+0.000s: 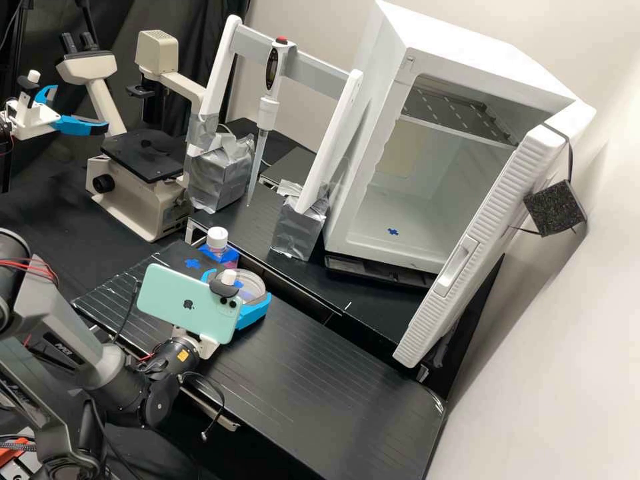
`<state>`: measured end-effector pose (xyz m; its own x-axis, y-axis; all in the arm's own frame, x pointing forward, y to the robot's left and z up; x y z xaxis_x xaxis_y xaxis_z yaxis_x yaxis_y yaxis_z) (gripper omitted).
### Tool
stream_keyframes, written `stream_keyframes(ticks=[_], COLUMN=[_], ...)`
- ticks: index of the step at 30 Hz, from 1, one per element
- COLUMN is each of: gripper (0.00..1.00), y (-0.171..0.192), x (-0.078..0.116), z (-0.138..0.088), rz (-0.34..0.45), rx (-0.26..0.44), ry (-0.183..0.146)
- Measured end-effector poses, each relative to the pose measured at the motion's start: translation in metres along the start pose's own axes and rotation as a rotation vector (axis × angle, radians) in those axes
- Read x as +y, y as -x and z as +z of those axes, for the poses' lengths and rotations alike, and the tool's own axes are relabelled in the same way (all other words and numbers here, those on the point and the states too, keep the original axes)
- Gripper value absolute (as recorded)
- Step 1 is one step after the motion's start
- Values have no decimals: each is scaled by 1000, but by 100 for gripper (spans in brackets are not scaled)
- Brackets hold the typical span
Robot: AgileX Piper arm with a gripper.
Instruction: Move the petri dish to the bench
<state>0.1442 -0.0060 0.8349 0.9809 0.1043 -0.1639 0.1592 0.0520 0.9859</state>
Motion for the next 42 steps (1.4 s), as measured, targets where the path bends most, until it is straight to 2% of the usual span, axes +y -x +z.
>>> stream_keyframes(ticks=[4, 5, 11, 17, 24, 33, 35, 38, 40, 42], gripper=[0, 100, 100, 100, 100, 100, 100, 100, 100, 100], y=[0, -1, -2, -3, -3, 9, 11, 13, 12, 10], x=[1, 2, 4, 3, 4, 14, 15, 13, 10, 8], z=[2, 3, 5, 6, 5, -14, -24, -43, -57, -65], rz=[15, 22, 47, 48, 55, 148, 170, 183, 193, 232], rx=[-12, -17, -33, -34, -34, -4, 31, 134, 209, 218], ry=[-4, -3, 13, 3, 17, 29, 58, 104, 88, 98])
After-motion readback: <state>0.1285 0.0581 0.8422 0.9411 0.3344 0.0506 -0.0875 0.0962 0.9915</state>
